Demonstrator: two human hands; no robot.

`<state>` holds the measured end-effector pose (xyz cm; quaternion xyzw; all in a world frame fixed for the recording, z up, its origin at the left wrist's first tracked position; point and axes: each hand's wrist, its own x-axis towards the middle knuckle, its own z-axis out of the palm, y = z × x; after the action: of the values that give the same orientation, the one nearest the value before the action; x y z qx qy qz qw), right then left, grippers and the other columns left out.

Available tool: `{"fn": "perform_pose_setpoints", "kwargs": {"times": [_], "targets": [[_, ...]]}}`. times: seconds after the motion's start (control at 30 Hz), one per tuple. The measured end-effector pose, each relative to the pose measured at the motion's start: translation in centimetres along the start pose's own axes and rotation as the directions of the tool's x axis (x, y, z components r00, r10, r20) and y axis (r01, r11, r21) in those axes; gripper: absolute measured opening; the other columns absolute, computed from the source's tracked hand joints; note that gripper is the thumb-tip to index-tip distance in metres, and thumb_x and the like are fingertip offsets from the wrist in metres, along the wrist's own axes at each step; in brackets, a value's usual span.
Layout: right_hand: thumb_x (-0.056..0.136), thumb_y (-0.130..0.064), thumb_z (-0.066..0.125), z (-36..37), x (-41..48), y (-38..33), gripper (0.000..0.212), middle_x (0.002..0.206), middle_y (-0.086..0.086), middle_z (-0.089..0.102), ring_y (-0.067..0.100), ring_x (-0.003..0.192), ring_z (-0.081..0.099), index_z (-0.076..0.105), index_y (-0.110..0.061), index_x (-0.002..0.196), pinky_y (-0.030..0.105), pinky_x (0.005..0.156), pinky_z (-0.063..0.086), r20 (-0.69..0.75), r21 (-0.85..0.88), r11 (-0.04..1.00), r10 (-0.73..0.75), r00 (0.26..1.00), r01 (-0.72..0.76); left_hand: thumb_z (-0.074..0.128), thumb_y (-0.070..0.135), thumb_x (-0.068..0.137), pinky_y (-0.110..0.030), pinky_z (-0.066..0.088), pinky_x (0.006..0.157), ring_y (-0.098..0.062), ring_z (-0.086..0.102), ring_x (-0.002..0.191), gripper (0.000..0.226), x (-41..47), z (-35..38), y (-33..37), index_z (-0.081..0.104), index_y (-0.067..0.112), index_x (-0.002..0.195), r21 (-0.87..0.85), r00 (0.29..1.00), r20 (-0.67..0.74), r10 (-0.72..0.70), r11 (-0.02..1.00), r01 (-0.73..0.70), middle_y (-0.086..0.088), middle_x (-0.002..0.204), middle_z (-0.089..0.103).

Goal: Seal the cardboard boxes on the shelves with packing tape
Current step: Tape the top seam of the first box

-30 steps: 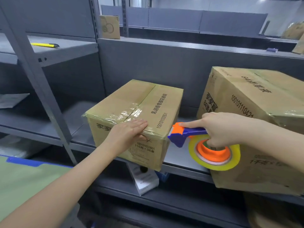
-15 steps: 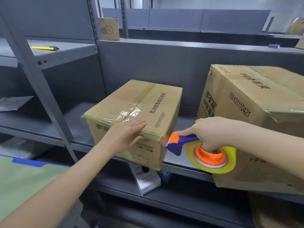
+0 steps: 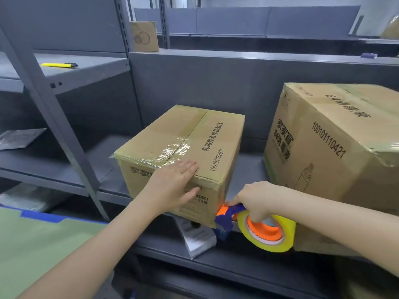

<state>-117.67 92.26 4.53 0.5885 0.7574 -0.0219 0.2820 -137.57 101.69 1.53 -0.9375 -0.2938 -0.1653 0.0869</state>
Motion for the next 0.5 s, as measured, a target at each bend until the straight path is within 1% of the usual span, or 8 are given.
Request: {"fn": "perform_pose_setpoints", "kwargs": {"times": [0.07,0.13,0.23,0.27,0.33,0.37,0.43,0.5], "targets": [[0.081,-0.017,0.055,0.0,0.1,0.9,0.066,0.088,-0.002,0.053,0.015,0.071,0.049,0.034,-0.041,0.14,0.024,0.056,0.04,-0.011,0.063,0.998,-0.01,1.0,0.011,0.056,0.045,0.084,-0.033,0.034,0.105,-0.023,0.051,0.124,0.061,0.0,-0.8,0.7,0.054,0.004,0.129,0.014,0.999,-0.033,0.026,1.0,-0.025,-0.011,0.132,0.054],[0.081,-0.018,0.053,-0.3,0.0,1.5,0.068,0.076,-0.005,0.043,0.008,0.059,0.037,0.033,-0.045,0.139,0.023,0.048,0.031,-0.038,0.071,0.997,0.012,0.999,-0.009,0.053,0.043,0.081,-0.037,0.039,0.103,-0.024,0.055,0.119,0.06,0.4,-1.3,1.9,0.058,0.002,0.124,-0.019,0.994,-0.061,0.094,0.995,-0.096,-0.012,0.127,0.058],[0.081,-0.018,0.049,-0.5,-0.3,2.1,0.07,0.069,-0.007,0.037,0.008,0.057,0.034,0.027,-0.05,0.139,0.023,0.047,0.03,-0.062,0.055,0.996,0.069,0.996,-0.065,0.055,0.037,0.082,-0.035,0.041,0.104,-0.019,0.052,0.122,0.052,1.1,-1.5,3.7,0.06,0.005,0.123,-0.107,0.962,-0.04,0.269,0.956,-0.272,-0.008,0.129,0.057],[0.082,-0.018,0.048,-0.5,-0.5,2.3,0.07,0.069,-0.007,0.036,0.008,0.057,0.034,0.025,-0.049,0.14,0.023,0.047,0.03,-0.06,0.052,0.996,0.081,0.995,-0.078,0.057,0.036,0.082,-0.034,0.043,0.102,-0.019,0.053,0.121,0.047,1.4,-1.5,4.1,0.063,0.006,0.119,-0.118,0.951,-0.029,0.307,0.944,-0.308,-0.007,0.128,0.059],[0.083,-0.018,0.049,-0.4,-1.1,2.3,0.069,0.07,-0.005,0.038,0.008,0.057,0.034,0.025,-0.046,0.142,0.024,0.046,0.03,-0.043,0.057,0.993,0.108,0.993,-0.105,0.06,0.03,0.08,-0.03,0.05,0.09,-0.019,0.06,0.112,0.032,1.8,-1.2,4.7,0.072,0.009,0.102,-0.107,0.944,-0.038,0.328,0.938,-0.331,-0.005,0.117,0.066],[0.083,-0.017,0.049,-0.3,-1.5,2.3,0.069,0.07,-0.006,0.038,0.008,0.056,0.034,0.026,-0.044,0.142,0.024,0.046,0.03,-0.036,0.068,0.989,0.137,0.99,-0.134,0.058,0.026,0.079,-0.029,0.053,0.083,-0.02,0.064,0.106,0.026,2.0,-1.0,4.9,0.073,0.009,0.091,-0.08,0.943,-0.048,0.329,0.94,-0.332,-0.005,0.109,0.069],[0.083,-0.016,0.048,-0.3,-2.4,2.8,0.069,0.068,-0.006,0.036,0.01,0.056,0.036,0.024,-0.043,0.142,0.025,0.046,0.03,-0.056,0.098,0.971,0.225,0.973,-0.219,0.046,0.022,0.079,-0.03,0.056,0.069,-0.023,0.068,0.093,0.029,2.5,-0.6,5.5,0.071,0.008,0.077,-0.001,0.946,-0.024,0.323,0.946,-0.323,-0.007,0.094,0.071],[0.083,-0.019,0.048,-0.6,-3.3,3.6,0.071,0.071,-0.002,0.033,0.014,0.056,0.037,0.019,-0.045,0.143,0.026,0.048,0.031,-0.127,0.145,0.932,0.351,0.928,-0.333,0.048,0.025,0.077,-0.029,0.054,0.067,-0.024,0.067,0.085,0.029,2.9,-0.1,6.3,0.071,0.009,0.071,0.117,0.941,0.022,0.338,0.934,-0.338,-0.007,0.086,0.07]]}}
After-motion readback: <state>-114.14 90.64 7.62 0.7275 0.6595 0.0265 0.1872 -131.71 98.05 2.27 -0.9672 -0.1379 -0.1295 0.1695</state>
